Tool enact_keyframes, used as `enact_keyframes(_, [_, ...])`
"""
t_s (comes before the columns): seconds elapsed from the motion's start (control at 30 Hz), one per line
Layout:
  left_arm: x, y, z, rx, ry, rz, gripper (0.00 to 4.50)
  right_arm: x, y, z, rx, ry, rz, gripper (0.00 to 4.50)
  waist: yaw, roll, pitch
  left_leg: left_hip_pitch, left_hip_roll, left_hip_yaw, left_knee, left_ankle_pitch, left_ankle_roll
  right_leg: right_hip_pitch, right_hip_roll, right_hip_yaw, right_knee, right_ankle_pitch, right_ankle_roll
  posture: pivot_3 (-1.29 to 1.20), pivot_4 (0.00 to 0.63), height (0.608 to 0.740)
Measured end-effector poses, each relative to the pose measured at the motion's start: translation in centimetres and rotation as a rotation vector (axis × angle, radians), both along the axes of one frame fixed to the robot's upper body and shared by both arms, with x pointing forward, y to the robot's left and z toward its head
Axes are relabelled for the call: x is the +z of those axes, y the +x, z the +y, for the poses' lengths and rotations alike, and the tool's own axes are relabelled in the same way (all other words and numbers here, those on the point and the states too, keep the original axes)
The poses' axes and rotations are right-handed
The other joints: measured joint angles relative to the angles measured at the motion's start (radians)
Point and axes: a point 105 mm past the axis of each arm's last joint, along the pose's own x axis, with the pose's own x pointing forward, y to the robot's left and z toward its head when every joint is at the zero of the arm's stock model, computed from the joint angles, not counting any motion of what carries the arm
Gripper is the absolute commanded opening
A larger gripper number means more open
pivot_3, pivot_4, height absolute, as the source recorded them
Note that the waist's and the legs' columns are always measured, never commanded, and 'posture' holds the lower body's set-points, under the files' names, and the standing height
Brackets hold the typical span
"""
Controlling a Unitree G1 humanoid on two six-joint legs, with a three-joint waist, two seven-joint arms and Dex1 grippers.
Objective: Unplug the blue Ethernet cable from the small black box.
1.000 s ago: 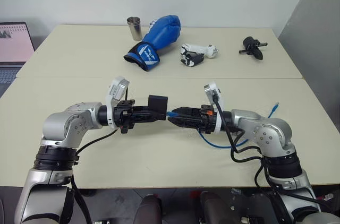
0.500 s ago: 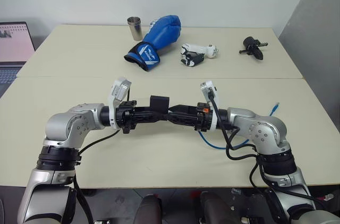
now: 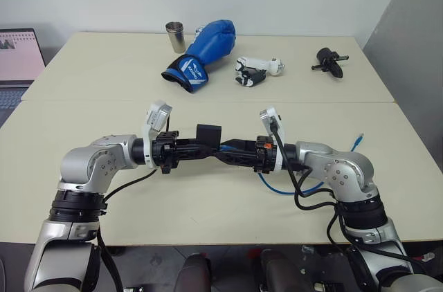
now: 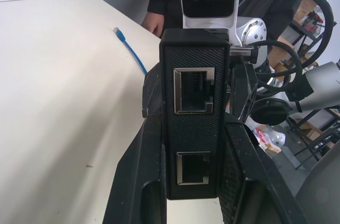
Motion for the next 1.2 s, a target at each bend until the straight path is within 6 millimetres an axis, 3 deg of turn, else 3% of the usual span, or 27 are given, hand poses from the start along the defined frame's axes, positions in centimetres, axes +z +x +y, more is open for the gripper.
enact_keyframes(0.4, [0.04, 0.01, -0.01, 0.000, 0.000, -0.001, 0.79, 0.21, 0.07, -0.24, -0.003, 0.014, 0.005, 2.71, 0.000, 0.000, 0.000, 0.000, 0.000, 0.000, 0.000, 0.000, 0.000, 0.000, 0.000, 0.000, 0.000, 0.000, 0.000, 0.00, 0.150, 0.740])
enact_keyframes(0.5, [0.04, 0.01, -0.01, 0.000, 0.000, -0.001, 0.79, 0.20, 0.05, -0.27, -0.001, 0.013, 0.006, 2.30, 0.000, 0.000, 0.000, 0.000, 0.000, 0.000, 0.000, 0.000, 0.000, 0.000, 0.000, 0.000, 0.000, 0.000, 0.000, 0.00, 0.150, 0.740])
enact_keyframes(0.73, [0.03, 0.01, -0.05, -0.001, -0.002, -0.001, 0.79, 0.11, 0.07, -0.44, 0.000, 0.003, 0.003, 0.69, 0.000, 0.000, 0.000, 0.000, 0.000, 0.000, 0.000, 0.000, 0.000, 0.000, 0.000, 0.000, 0.000, 0.000, 0.000, 0.00, 0.150, 0.740])
enact_keyframes(0.8, [0.07, -0.02, -0.02, -0.004, -0.005, 0.000, 0.79, 0.17, -0.06, -0.51, 0.013, 0.007, 0.001, 0.42, 0.000, 0.000, 0.000, 0.000, 0.000, 0.000, 0.000, 0.000, 0.000, 0.000, 0.000, 0.000, 0.000, 0.000, 0.000, 0.00, 0.150, 0.740])
enact_keyframes(1.2, [0.16, -0.27, -0.01, -0.028, -0.016, 0.000, 0.79, 0.26, -0.30, -0.50, 0.032, 0.017, 0.010, 0.39, 0.000, 0.000, 0.000, 0.000, 0.000, 0.000, 0.000, 0.000, 0.000, 0.000, 0.000, 0.000, 0.000, 0.000, 0.000, 0.00, 0.150, 0.740])
